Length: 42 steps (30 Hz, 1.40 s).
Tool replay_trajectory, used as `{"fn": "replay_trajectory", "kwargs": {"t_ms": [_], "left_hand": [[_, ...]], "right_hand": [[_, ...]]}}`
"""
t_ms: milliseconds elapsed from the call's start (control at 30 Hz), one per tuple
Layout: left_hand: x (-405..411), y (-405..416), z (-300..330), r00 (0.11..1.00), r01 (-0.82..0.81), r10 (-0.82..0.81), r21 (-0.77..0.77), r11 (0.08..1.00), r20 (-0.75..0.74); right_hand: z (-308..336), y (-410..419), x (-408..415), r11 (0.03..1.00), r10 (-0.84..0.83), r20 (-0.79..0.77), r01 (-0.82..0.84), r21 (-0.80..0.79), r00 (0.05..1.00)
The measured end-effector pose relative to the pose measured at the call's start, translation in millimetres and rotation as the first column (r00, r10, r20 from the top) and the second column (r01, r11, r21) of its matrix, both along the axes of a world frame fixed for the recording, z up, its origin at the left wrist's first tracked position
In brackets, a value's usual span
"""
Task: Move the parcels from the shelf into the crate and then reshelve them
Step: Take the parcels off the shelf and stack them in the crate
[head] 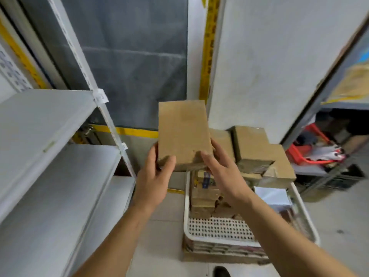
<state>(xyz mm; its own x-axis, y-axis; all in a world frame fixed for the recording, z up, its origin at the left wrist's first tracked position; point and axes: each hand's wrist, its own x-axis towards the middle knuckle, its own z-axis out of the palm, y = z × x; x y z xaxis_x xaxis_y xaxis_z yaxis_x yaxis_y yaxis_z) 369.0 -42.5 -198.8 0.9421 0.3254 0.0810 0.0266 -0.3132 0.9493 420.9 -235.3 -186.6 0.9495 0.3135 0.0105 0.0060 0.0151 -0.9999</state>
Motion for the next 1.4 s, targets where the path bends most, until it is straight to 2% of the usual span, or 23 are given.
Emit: {"fn": "replay_trajectory", "kwargs": {"t_ms": [267, 400, 633, 733, 800, 867, 967, 1033, 1100, 1267, 1333, 1400], "left_hand": [[105, -137, -6, 0.97, 0.241, -0.24, 0.006, 0.971, -0.047], [155, -217, -18, 0.922, 0.375, -0.375, -0.026, 0.927, -0.098], [205, -314, -42, 0.844, 0.508, -0.504, -0.029, 0.861, -0.186], [217, -335, -57, 0.828, 0.535, -0.515, 0.034, 0.844, -0.221], [223, -340, -66, 0.835, 0.542, -0.488, 0.22, 0.811, -0.255], [228, -340, -75, 0.845, 0.534, -0.444, 0.422, 0.733, -0.299], [234, -338, -94, 0.851, 0.524, -0.4, 0.595, 0.609, -0.341], [235, -337, -104, 0.872, 0.482, -0.376, 0.688, 0.543, -0.314], [235, -337, -108, 0.892, 0.44, -0.354, 0.726, 0.528, -0.282], [236, -333, -103, 0.879, 0.466, -0.363, 0.711, 0.526, -0.308], [234, -327, -96, 0.868, 0.49, -0.382, 0.663, 0.566, -0.316], [230, -316, -87, 0.873, 0.483, -0.389, 0.62, 0.619, -0.293]], "right_hand": [[-10, -138, 73, 0.959, -0.282, -0.005, 0.282, -0.035, 0.959], [-23, -217, 105, 0.889, -0.457, -0.023, 0.455, -0.045, 0.889], [-52, -314, 135, 0.815, -0.58, -0.092, 0.579, -0.037, 0.81], [-70, -340, 143, 0.803, -0.596, -0.115, 0.588, -0.098, 0.795], [-84, -349, 147, 0.801, -0.598, -0.158, 0.589, -0.104, 0.786], [-101, -350, 149, 0.809, -0.586, -0.22, 0.578, -0.107, 0.78], [-128, -346, 152, 0.859, -0.511, -0.273, 0.495, -0.131, 0.815], [-142, -345, 155, 0.89, -0.457, -0.279, 0.432, -0.148, 0.845], [-145, -345, 160, 0.902, -0.43, -0.269, 0.399, -0.162, 0.862], [-134, -345, 165, 0.914, -0.393, -0.251, 0.346, -0.213, 0.884], [-130, -345, 166, 0.856, -0.438, -0.122, 0.371, -0.361, 0.891], [-121, -341, 168, 0.741, -0.433, 0.092, 0.412, -0.531, 0.897]]}}
